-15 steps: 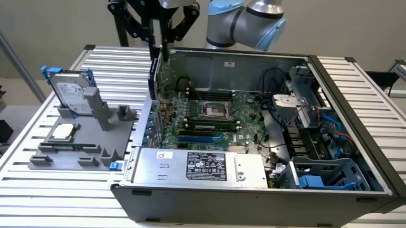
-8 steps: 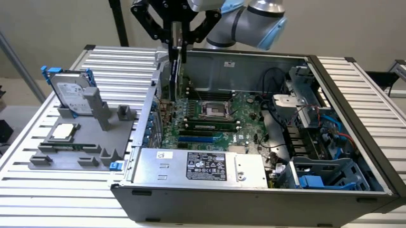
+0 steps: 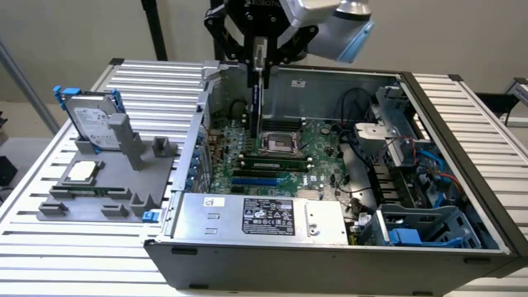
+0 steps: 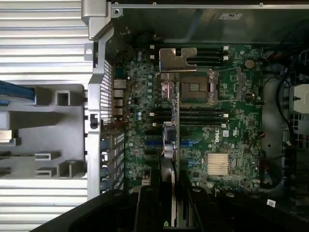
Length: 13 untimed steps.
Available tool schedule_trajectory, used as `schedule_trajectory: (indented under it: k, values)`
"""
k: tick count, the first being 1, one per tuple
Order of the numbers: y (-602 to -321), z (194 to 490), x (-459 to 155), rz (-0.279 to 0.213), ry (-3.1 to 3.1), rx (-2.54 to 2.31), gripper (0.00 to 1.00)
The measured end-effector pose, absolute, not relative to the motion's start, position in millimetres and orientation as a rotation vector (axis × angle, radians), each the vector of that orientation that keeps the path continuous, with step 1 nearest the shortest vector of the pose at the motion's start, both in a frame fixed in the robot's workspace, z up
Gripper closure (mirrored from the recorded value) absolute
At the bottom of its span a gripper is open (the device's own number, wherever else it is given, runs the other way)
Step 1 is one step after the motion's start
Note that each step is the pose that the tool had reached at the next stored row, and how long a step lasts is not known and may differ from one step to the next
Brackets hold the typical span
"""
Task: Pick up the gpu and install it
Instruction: 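Pick up the gpu and move the gpu toward the slot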
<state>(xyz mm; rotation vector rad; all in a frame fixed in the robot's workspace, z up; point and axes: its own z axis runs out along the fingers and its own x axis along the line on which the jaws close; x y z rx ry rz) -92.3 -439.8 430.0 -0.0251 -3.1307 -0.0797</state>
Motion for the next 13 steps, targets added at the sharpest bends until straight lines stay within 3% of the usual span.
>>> schedule_trajectory:
  k: [13]
  values:
    - [-439.9, 410.1, -33.0, -0.052, -3.131, -0.017, 0.73]
